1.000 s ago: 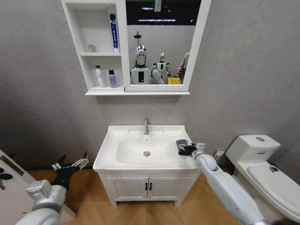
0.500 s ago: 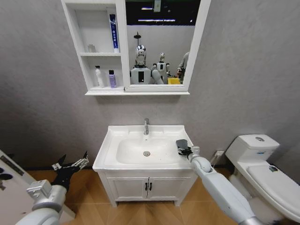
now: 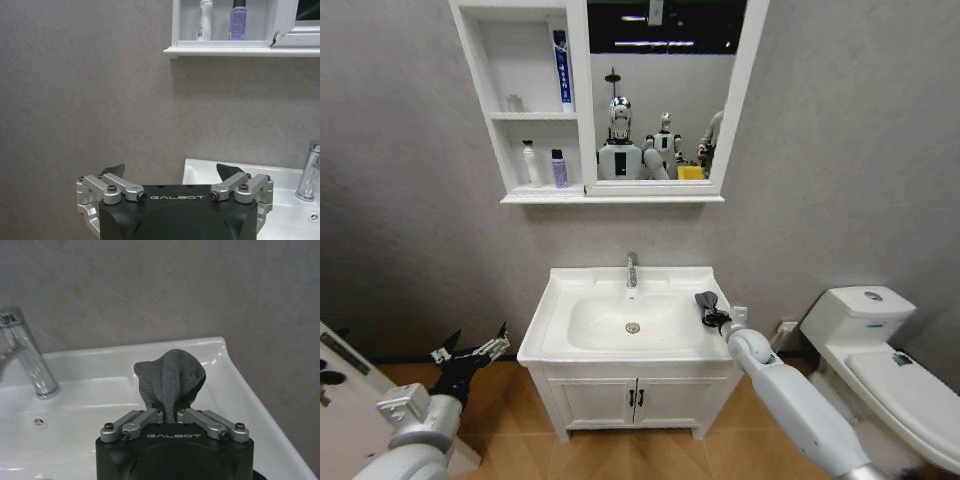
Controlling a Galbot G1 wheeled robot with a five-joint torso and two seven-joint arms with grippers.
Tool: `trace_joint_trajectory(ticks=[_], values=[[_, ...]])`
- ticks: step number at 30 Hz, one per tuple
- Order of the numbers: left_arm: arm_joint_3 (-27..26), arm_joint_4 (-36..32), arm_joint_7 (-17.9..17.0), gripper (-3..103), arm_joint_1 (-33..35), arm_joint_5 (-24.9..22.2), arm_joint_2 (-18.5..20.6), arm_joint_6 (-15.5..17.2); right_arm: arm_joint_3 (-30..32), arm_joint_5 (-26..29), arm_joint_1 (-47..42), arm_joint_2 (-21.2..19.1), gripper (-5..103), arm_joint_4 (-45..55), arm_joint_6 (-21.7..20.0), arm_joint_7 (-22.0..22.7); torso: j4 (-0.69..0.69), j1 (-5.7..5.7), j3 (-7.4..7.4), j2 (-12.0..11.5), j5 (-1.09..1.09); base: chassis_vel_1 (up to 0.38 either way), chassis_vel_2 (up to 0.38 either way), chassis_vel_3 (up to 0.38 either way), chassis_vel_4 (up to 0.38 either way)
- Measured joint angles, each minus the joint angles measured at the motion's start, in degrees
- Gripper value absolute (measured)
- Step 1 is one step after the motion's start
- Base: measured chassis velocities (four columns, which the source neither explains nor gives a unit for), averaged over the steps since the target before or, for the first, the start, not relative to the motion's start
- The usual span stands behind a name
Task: Move facial cleanser and shampoo from washbasin to cabinet, then wipe washbasin with towel.
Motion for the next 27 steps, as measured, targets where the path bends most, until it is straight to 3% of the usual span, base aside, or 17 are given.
trace_joint_trajectory(ticks=[9,14,22,27], values=[[0.00,0.00,0.00,100,-0.01,0.00,0.01,0.00,-7.23,5.42,6.90,1.62,4,-3.17,-2.88,5.15,-0.03,0.01,0.01,0.00,0.03,0.000,0.000,0.000,0.000],[0.00,0.01,0.01,100,-0.01,0.00,0.00,0.00,-12.93,11.98,9.91,1.33,4,-6.63,-3.93,10.03,-0.03,0.01,0.01,0.00,0.01,0.000,0.000,0.000,0.000],[0.00,0.00,0.01,100,-0.01,0.00,0.00,-0.01,-16.76,20.68,10.60,2.33,4,-9.13,-4.66,15.80,-0.02,0.01,0.01,-0.01,0.02,0.000,0.000,0.000,0.000],[0.00,0.00,0.01,100,-0.01,0.00,0.00,-0.01,-16.97,22.36,10.27,2.24,4,-9.84,-5.14,16.95,-0.02,0.00,0.01,-0.01,0.02,0.000,0.000,0.000,0.000]])
